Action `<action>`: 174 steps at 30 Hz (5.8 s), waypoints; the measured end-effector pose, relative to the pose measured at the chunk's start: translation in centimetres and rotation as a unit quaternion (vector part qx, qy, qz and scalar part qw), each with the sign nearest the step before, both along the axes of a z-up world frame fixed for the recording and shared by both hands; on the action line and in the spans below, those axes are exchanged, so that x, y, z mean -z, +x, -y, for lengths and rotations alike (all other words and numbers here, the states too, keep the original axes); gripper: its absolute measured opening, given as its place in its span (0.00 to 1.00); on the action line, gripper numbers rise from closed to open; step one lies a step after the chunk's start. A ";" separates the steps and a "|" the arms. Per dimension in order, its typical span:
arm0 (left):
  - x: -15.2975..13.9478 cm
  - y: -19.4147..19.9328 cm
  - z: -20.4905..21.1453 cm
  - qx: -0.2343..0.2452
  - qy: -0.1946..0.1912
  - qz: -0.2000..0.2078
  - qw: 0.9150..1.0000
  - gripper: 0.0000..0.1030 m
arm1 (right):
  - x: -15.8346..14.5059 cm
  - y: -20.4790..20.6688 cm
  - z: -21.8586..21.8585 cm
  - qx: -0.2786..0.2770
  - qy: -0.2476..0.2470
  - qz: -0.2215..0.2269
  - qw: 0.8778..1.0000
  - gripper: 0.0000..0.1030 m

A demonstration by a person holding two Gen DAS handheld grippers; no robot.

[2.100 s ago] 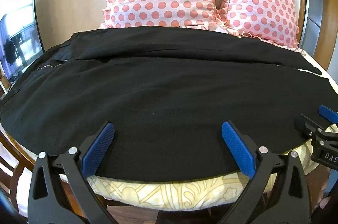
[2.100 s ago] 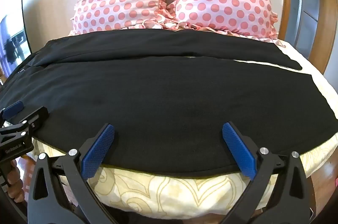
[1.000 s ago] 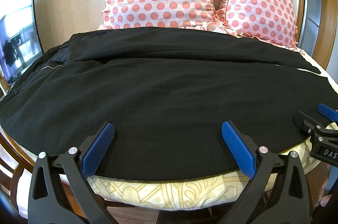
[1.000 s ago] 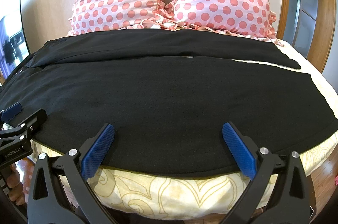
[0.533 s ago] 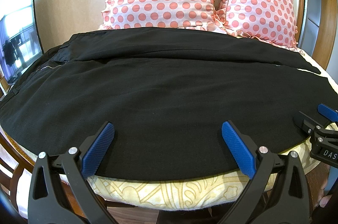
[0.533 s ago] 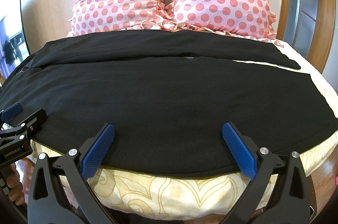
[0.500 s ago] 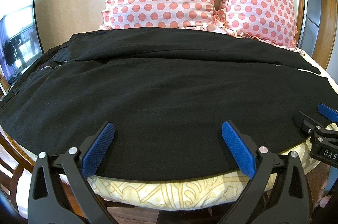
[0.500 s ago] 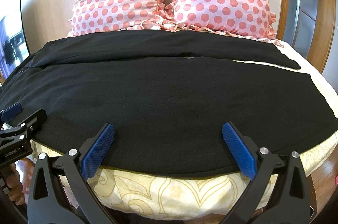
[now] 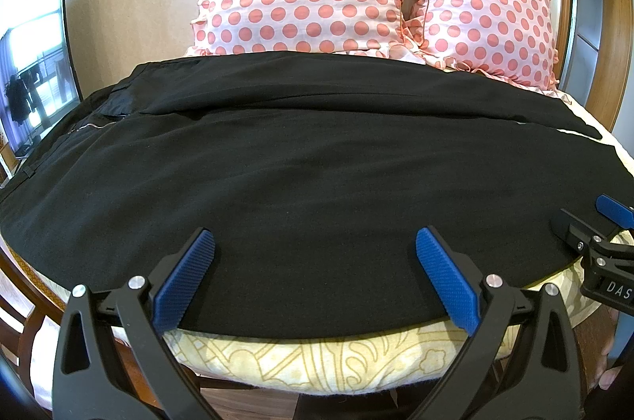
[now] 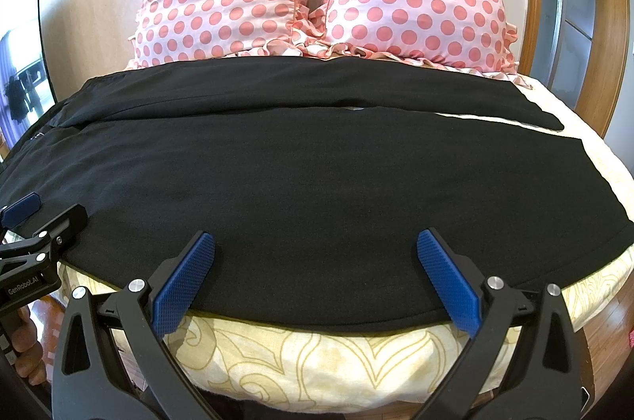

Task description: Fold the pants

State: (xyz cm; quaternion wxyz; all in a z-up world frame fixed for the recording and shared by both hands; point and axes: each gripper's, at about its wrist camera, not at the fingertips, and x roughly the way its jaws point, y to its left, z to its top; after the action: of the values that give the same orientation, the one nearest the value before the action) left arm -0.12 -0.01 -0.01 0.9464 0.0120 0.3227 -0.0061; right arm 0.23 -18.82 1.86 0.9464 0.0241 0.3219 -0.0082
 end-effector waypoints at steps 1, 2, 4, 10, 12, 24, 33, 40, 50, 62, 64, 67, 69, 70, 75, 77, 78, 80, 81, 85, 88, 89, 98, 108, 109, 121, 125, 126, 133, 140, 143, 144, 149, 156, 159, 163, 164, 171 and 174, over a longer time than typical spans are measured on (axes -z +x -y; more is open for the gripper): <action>0.0 0.0 0.0 0.000 0.000 0.000 1.000 0.98 | 0.0 0.0 0.0 0.000 0.000 0.000 1.000 0.99; 0.0 0.0 0.0 0.000 0.000 0.000 1.000 0.98 | 0.0 0.0 0.0 0.000 0.000 0.000 1.000 0.99; 0.0 0.0 0.0 0.000 0.000 0.000 1.000 0.98 | 0.0 0.0 0.0 0.000 0.000 0.000 1.000 0.99; -0.1 -0.1 0.3 0.000 0.000 0.002 1.000 0.98 | -0.1 0.0 0.0 0.000 0.000 0.001 1.000 0.99; -0.1 -0.1 0.3 0.000 0.000 0.002 1.000 0.98 | -0.1 0.0 0.0 0.000 0.000 0.001 1.000 0.99; -0.1 -0.1 0.3 0.000 0.000 0.003 1.000 0.98 | -0.1 0.0 0.0 0.000 0.000 0.002 1.000 0.99; -0.1 -0.1 0.3 0.000 0.000 0.003 1.000 0.98 | -0.1 -0.1 0.0 0.000 0.000 0.002 1.000 0.99; -0.4 0.0 0.1 0.008 -0.001 -0.006 1.000 0.98 | -3.0 0.8 1.9 -0.022 0.014 -0.019 0.999 0.99; -3.6 1.6 -1.5 0.014 -0.018 0.029 0.999 0.98 | -9.3 13.8 16.9 0.138 0.085 -0.027 0.986 0.98; -3.9 5.1 -1.9 0.033 -0.043 0.026 0.998 0.98 | -2.7 30.9 33.0 0.357 0.172 -0.124 0.909 0.50; -3.5 5.7 -1.9 0.034 -0.044 0.014 0.998 0.98 | -2.4 32.0 33.5 0.366 0.159 -0.118 0.909 0.50; -3.0 6.2 -2.1 0.036 -0.056 0.000 0.998 0.98 | -2.0 32.9 33.3 0.366 0.124 -0.125 0.914 0.37; -2.9 6.0 -2.3 0.038 -0.065 -0.001 0.997 0.98 | -1.5 32.3 33.4 0.368 0.105 -0.120 0.916 0.14; -2.9 5.8 -2.3 0.039 -0.066 0.000 0.997 0.98 | -1.3 31.2 33.7 0.367 0.110 -0.110 0.917 0.08; -3.4 4.8 -2.8 0.039 -0.071 0.009 0.997 0.98 | -1.0 25.5 35.4 0.345 0.185 -0.052 0.919 0.00; -3.7 4.5 -3.2 0.035 -0.076 0.013 0.996 0.98 | -2.0 22.1 35.6 0.324 0.207 -0.005 0.923 0.00; -3.7 4.3 -3.3 0.033 -0.080 0.015 0.996 0.98 | -2.4 20.5 35.3 0.320 0.207 0.009 0.925 0.00; -3.7 4.3 -3.5 0.033 -0.091 0.011 0.995 0.98 | -2.8 18.4 35.2 0.312 0.212 0.022 0.926 0.00; -3.7 4.4 -3.5 0.035 -0.098 0.007 0.995 0.98 | -3.0 18.2 35.0 0.303 0.231 0.018 0.924 0.00; -3.6 4.3 -3.3 0.042 -0.125 -0.009 0.991 0.98 | -2.6 19.7 35.5 0.299 0.305 -0.021 0.904 0.25; -3.7 3.8 -3.3 0.035 -0.112 -0.001 0.993 0.98 | -2.9 22.6 34.8 0.316 0.282 -0.041 0.905 0.42; -3.8 3.8 -3.5 0.031 -0.107 0.002 0.994 0.98 | -3.0 23.4 34.6 0.318 0.282 -0.045 0.904 0.41; -3.5 5.2 -3.7 0.016 -0.085 -0.007 0.996 0.98 | -1.2 32.7 33.9 0.401 0.158 -0.094 0.897 0.27; -3.3 4.6 -4.5 0.025 -0.107 -0.004 0.994 0.98 | -1.1 23.9 35.6 0.367 0.251 0.002 0.896 0.03; -3.4 4.3 -4.6 0.027 -0.111 -0.002 0.993 0.98 | -1.9 22.6 35.4 0.356 0.260 0.019 0.897 0.03; -4.0 3.4 -5.4 0.017 -0.123 0.012 0.992 0.98 | -0.1 2.1 30.7 0.303 0.375 0.066 0.874 0.03; -4.4 3.8 -5.9 0.010 -0.131 0.009 0.991 0.98 | 0.6 1.9 31.1 0.307 0.410 0.043 0.858 0.10; -4.4 3.8 -6.2 0.008 -0.136 0.009 0.991 0.98 | 0.8 2.0 31.3 0.308 0.420 0.039 0.853 0.13; -5.3 5.2 -9.1 -0.006 -0.171 0.009 0.985 0.98 | 2.5 2.3 31.4 0.313 0.456 0.032 0.832 0.34; -8.2 10.7 -13.3 -0.023 -0.212 0.010 0.977 0.98 | 2.5 3.4 31.9 0.294 0.444 0.088 0.842 0.04; -9.4 14.9 -14.7 -0.035 -0.184 -0.005 0.982 0.97 | 1.4 1.1 32.8 0.286 0.450 0.132 0.835 0.04; -9.5 16.5 -15.2 -0.042 -0.179 -0.018 0.983 0.91 | 1.3 0.7 33.1 0.284 0.457 0.135 0.832 0.04; -6.9 26.0 -17.0 -0.095 -0.220 -0.121 0.963 0.77 | 0.8 -0.1 33.7 0.272 0.469 0.135 0.830 0.04; -3.7 34.3 -18.0 -0.162 -0.216 -0.186 0.945 0.18 | 0.8 -0.2 33.9 0.259 0.477 0.134 0.829 0.04; -4.3 32.6 -19.3 -0.166 -0.271 -0.158 0.935 0.04 | 0.7 -0.2 34.0 0.254 0.479 0.136 0.829 0.04; -10.1 22.7 -19.4 -0.137 -0.234 -0.031 0.962 0.04 | 0.0 -0.9 34.0 0.252 0.466 0.149 0.835 0.04; -11.1 19.3 -19.6 -0.130 -0.236 -0.002 0.963 0.04 | -0.1 -1.3 34.1 0.254 0.462 0.153 0.836 0.04; -8.0 2.1 -19.2 -0.163 -0.199 0.027 0.966 0.05 | 0.8 -2.7 34.8 0.278 0.455 0.147 0.833 0.04; -5.0 -0.5 -18.8 -0.185 -0.199 0.003 0.962 0.05 | 1.3 -2.8 34.7 0.284 0.449 0.136 0.836 0.04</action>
State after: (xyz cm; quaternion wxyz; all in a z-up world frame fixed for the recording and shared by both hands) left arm -0.65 18.81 4.96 0.9153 -0.2363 0.3085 0.1055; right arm -2.59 -53.53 0.60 0.8217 0.5381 0.1377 -0.1280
